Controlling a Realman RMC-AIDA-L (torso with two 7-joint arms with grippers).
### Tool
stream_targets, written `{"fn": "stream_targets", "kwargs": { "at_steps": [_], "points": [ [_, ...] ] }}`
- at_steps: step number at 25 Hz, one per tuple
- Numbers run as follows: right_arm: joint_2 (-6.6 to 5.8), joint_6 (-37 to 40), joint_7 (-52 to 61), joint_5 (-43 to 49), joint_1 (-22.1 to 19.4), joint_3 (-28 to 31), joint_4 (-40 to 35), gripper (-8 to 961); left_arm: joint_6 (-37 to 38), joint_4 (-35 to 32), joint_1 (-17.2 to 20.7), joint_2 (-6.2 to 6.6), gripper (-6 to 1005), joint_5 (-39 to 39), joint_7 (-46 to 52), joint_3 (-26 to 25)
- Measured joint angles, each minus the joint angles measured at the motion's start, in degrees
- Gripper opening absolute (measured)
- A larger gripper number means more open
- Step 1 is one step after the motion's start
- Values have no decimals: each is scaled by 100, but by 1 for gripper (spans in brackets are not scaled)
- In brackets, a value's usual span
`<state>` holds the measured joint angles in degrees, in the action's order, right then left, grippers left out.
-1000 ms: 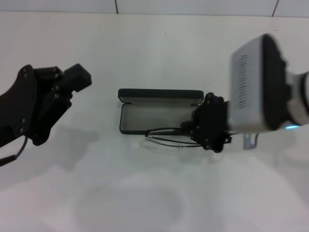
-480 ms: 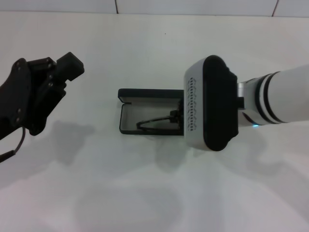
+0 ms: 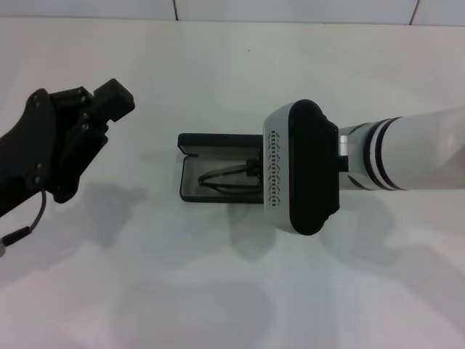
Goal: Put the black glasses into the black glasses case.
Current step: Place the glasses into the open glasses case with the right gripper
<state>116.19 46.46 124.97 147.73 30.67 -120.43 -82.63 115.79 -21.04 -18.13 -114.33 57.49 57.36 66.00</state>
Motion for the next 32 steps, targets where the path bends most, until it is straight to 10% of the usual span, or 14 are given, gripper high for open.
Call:
{"fn": "stream_targets", "kwargs": {
  "at_steps": [32],
  "points": [
    [0,-593,10,54,99,-168,380,119,-84,65,-24,-28,34,6,-23,36]
  ]
}}
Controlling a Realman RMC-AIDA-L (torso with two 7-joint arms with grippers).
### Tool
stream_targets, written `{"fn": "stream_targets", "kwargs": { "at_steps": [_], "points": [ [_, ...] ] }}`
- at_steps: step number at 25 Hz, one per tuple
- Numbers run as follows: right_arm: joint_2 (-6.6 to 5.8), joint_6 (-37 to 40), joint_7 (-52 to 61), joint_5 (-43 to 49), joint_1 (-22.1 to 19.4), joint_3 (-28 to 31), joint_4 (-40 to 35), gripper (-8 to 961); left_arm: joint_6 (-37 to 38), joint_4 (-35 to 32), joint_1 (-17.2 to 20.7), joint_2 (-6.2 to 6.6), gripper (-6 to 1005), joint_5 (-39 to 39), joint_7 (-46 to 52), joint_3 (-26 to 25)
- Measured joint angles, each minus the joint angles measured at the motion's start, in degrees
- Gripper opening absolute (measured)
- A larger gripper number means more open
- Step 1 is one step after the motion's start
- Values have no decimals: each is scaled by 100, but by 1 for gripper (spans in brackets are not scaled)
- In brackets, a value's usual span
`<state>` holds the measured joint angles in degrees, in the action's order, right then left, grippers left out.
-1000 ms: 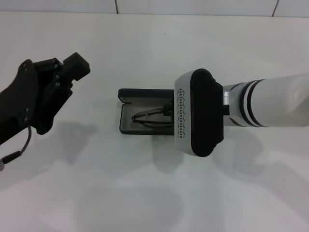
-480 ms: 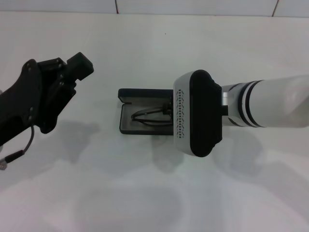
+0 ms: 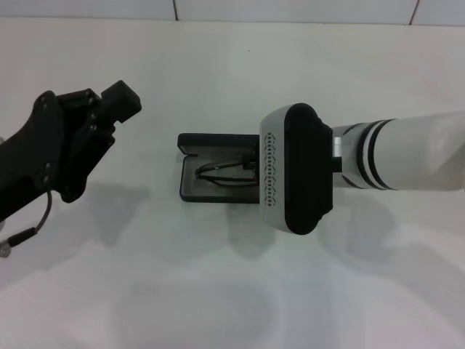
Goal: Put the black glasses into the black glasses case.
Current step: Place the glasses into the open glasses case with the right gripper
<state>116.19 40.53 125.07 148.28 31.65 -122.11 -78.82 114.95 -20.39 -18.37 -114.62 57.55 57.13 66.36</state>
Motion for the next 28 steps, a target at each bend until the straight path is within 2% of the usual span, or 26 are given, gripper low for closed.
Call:
{"fn": "stream_targets", "kwargs": {
  "at_steps": [20,23,28],
  "points": [
    [0,-74,53,60,-14,-132,-18,151,5,0,27,-16,34,64,-52,-10],
    [0,-45,53,64,-130,-146,-173,147,9,0,32,-16,34,64,-53,-2],
    [0,73,52,57,-559,-130,-651,141,20,0,35,-15,34,64,-54,8]
  ]
}}
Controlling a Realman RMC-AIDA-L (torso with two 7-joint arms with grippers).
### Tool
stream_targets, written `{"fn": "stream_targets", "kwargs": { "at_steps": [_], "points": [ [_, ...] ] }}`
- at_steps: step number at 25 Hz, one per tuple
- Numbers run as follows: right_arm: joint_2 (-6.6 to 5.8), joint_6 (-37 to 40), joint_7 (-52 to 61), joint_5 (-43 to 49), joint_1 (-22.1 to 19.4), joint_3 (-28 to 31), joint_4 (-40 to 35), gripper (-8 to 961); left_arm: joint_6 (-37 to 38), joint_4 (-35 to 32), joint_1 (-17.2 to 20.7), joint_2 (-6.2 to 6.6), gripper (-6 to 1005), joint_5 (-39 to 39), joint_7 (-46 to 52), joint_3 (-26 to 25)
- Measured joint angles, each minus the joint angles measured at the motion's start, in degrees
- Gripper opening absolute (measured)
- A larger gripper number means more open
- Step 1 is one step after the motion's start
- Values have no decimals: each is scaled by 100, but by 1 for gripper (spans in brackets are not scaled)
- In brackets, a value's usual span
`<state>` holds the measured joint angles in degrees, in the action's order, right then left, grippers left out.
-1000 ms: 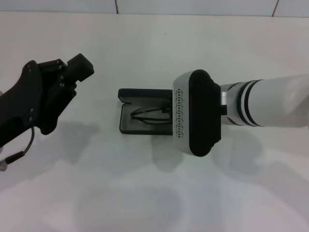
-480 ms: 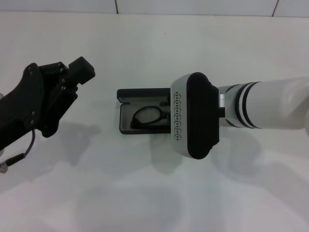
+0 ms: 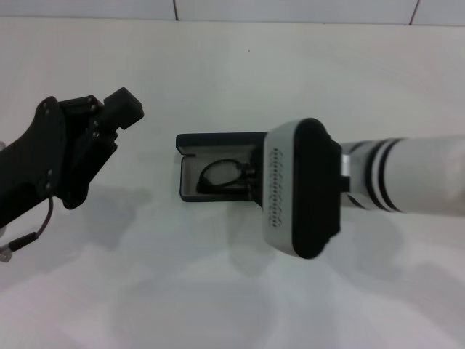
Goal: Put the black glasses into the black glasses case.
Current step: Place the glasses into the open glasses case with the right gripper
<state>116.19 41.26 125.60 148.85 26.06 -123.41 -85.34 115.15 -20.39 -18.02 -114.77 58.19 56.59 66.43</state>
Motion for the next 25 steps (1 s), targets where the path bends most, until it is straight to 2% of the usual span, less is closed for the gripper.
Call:
{"fn": "stream_targets", "kwargs": {
  "at_steps": [5,10,17,25],
  "points": [
    [0,501,20,5,-536,113,-545,135,7,0,0,19,34,-1,-7,-6],
    [1,1102,257,288,-854,368,-951,129,7,0,9,37,34,10,-8,0],
    [0,1595,955,889,-878,525,-988,-4,-5,8,-39,11,34,130,10,-42],
    [-1,1518,1047,1046,-775,543,-690,-1,-19,10,-73,0,34,132,36,-43]
  ]
}}
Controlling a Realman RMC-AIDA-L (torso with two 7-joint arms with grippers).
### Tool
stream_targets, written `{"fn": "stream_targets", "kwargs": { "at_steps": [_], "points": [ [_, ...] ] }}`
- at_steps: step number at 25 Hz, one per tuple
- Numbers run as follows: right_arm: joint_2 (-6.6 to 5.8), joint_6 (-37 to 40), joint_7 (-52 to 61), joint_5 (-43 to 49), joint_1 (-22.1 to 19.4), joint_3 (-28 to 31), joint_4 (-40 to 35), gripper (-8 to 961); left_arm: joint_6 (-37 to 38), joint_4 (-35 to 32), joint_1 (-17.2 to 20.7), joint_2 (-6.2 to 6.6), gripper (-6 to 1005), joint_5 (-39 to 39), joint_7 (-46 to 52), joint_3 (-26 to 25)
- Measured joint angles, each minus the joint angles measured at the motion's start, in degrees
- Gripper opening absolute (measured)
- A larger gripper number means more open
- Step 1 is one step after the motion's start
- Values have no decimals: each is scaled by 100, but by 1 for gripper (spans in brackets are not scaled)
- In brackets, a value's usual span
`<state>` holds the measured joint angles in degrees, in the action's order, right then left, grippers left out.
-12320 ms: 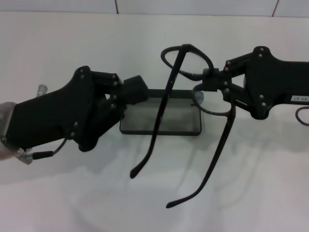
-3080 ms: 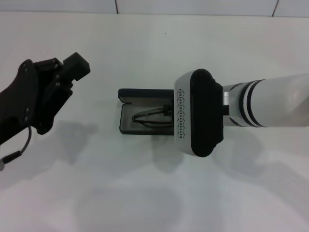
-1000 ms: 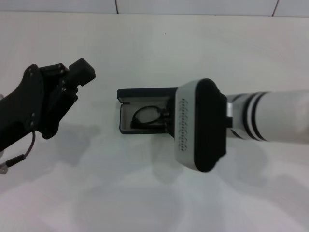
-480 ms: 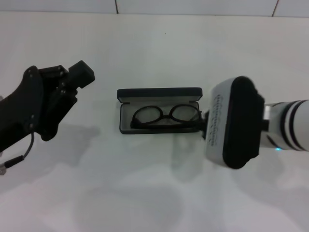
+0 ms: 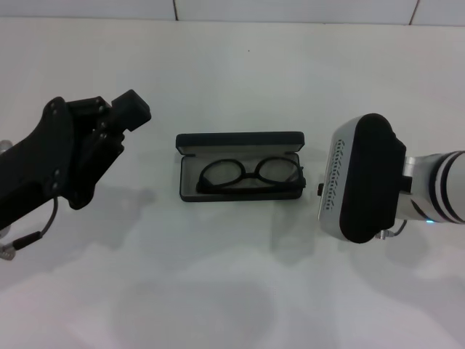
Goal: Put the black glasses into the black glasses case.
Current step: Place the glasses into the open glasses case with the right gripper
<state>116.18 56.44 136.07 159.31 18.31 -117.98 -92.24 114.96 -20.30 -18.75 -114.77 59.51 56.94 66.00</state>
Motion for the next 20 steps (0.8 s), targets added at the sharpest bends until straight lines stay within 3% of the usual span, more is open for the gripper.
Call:
{"fn": "stream_targets", "kwargs": {
  "at_steps": [20],
  "points": [
    [-1,-550,5,-40,464,-188,558,0,-10,59,-24,-1,34,-43,-40,0]
  ]
}}
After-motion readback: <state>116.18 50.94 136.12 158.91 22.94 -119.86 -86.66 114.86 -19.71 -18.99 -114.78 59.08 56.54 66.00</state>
